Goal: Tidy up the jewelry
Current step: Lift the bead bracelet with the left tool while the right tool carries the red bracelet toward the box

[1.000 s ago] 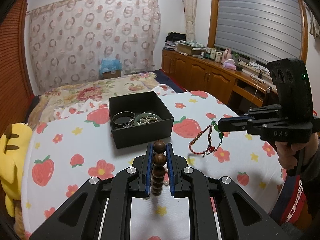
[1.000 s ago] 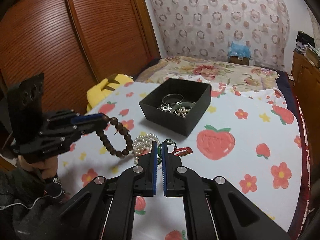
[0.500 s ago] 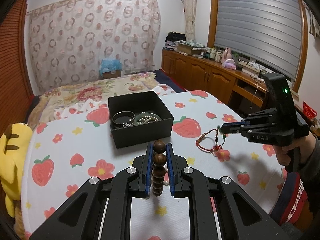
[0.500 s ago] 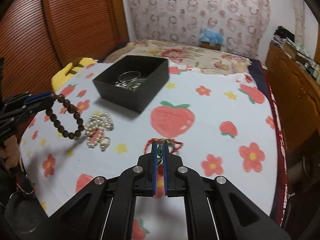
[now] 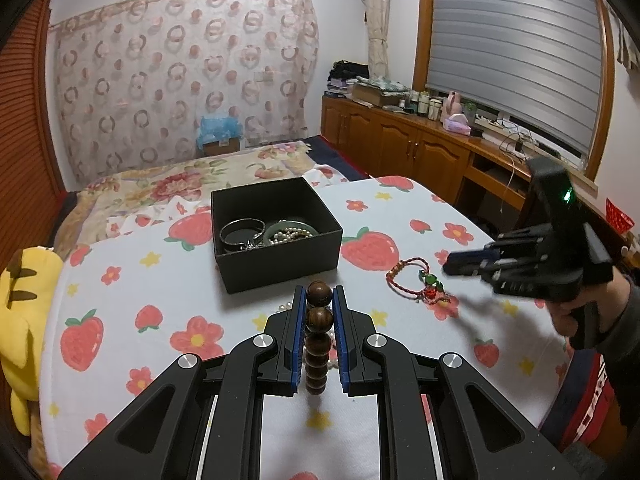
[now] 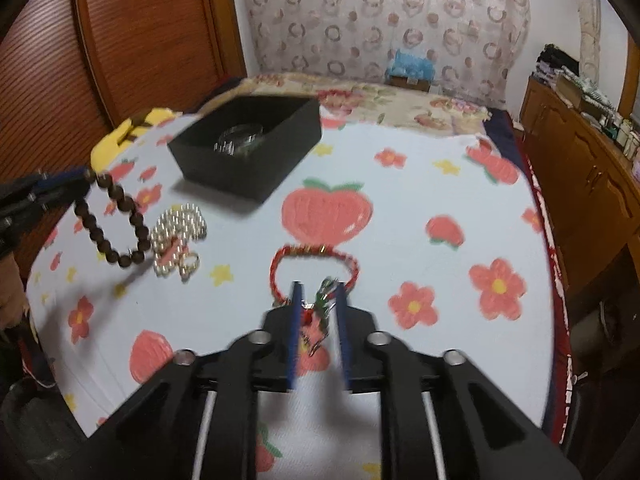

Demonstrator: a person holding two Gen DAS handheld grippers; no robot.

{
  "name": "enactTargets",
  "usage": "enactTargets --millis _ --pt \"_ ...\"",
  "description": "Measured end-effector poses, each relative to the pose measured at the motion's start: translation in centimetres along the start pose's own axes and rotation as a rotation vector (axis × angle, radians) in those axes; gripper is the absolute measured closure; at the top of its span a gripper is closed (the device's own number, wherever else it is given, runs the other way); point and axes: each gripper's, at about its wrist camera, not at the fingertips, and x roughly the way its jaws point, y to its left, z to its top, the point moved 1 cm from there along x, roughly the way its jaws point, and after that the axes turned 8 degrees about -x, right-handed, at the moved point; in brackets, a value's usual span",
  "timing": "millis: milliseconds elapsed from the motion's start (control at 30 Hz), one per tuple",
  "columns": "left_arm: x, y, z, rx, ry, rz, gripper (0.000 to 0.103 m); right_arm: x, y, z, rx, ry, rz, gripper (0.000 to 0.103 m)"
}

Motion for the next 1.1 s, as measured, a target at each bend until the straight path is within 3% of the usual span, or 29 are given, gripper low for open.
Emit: enactTargets --millis 200,267,333,867,1100 --pt "0.0 0.0 0.0 0.0 0.0 0.001 0.091 1.9 0.4 -0.8 -0.009 0.052 -0.008 0.082" --pt "0.0 0.0 0.0 0.001 -0.001 0.001 0.091 2.0 0.2 -0.9 -0.002 0.054 0.012 0.095" --pt "0.0 0.0 0.0 -0.001 -0.002 0.001 0.091 1.7 0.2 -0.9 -0.006 0.049 0.006 0.098" --pt "-0.4 0.0 1.2 0.005 -0.025 0.005 0.091 -4.6 1.6 3.4 -0.053 -0.137 0.015 0.099" --pt "-0.9 0.1 1.7 -0.001 -0.04 0.007 0.091 -6.1 2.6 4.7 -0.072 -0.193 0.058 0.099"
